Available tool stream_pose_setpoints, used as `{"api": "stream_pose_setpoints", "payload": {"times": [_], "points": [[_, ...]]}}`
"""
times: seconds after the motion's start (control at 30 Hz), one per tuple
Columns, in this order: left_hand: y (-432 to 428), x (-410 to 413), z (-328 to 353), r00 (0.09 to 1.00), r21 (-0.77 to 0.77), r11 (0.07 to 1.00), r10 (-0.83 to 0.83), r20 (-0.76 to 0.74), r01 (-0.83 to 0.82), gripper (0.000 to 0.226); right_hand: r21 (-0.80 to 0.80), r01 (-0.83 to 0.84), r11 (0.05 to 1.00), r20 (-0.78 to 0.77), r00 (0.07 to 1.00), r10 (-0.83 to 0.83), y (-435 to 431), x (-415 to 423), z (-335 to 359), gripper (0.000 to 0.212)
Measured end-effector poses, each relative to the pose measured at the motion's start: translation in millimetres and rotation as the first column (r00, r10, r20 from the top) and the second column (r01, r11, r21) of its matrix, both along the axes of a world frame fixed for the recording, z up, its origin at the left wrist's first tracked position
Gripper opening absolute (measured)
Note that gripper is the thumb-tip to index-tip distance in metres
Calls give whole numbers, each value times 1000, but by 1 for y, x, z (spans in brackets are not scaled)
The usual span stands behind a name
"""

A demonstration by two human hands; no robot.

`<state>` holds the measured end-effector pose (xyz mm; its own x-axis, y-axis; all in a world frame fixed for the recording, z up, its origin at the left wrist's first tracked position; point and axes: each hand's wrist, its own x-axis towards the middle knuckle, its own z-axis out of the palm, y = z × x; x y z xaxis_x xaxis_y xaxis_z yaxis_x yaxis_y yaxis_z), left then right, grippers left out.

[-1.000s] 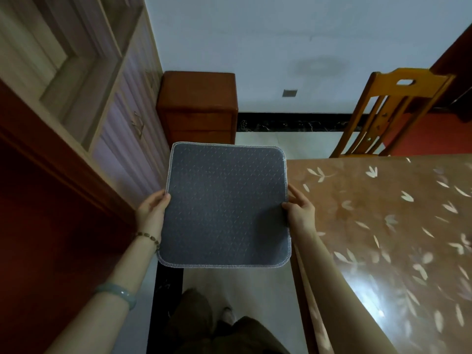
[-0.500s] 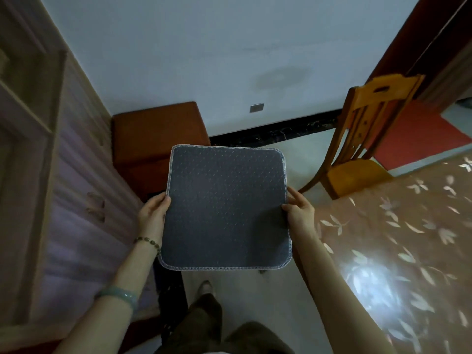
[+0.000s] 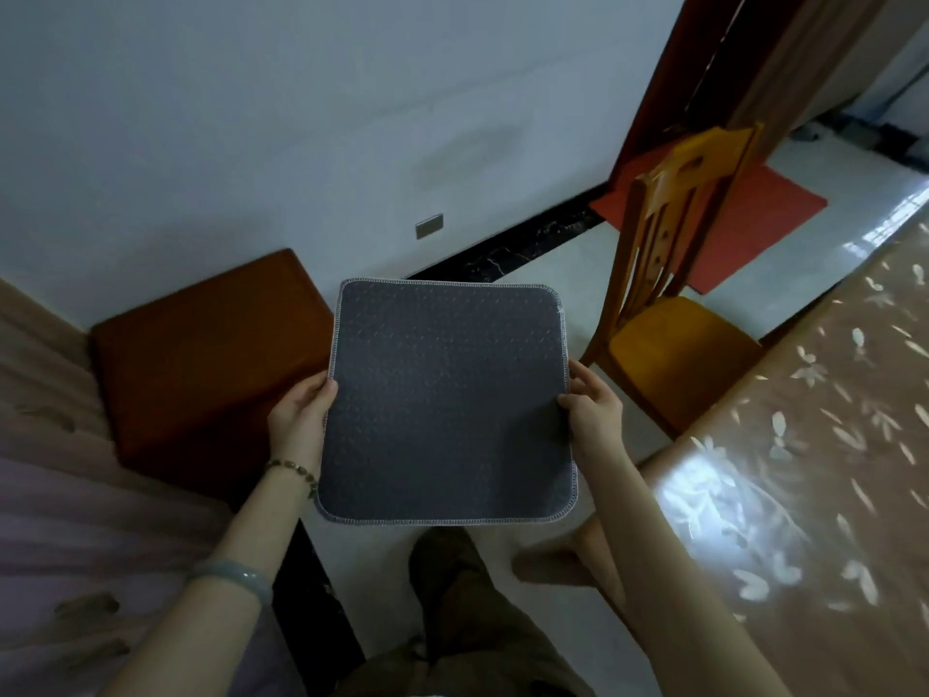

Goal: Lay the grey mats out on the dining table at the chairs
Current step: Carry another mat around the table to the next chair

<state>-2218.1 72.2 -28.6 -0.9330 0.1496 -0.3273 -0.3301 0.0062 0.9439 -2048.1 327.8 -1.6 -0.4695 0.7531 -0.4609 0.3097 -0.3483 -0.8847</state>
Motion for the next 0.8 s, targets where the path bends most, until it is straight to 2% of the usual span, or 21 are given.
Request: {"api": "stream_pose_setpoints", "payload": {"times": [0.43, 0.67, 0.8], "points": [[217, -145, 22, 966, 29, 966, -256, -37, 257, 17, -2, 290, 957, 23, 957, -290, 163, -83, 14, 54], [322, -183, 15, 907, 60, 905, -421, -3, 421, 17, 3, 452, 892, 18, 892, -452, 220, -78, 16, 52], [384, -197, 11, 843, 68, 843, -537, 37, 534, 17, -2, 553, 833, -14, 833, -553, 251, -77, 12, 51]]}}
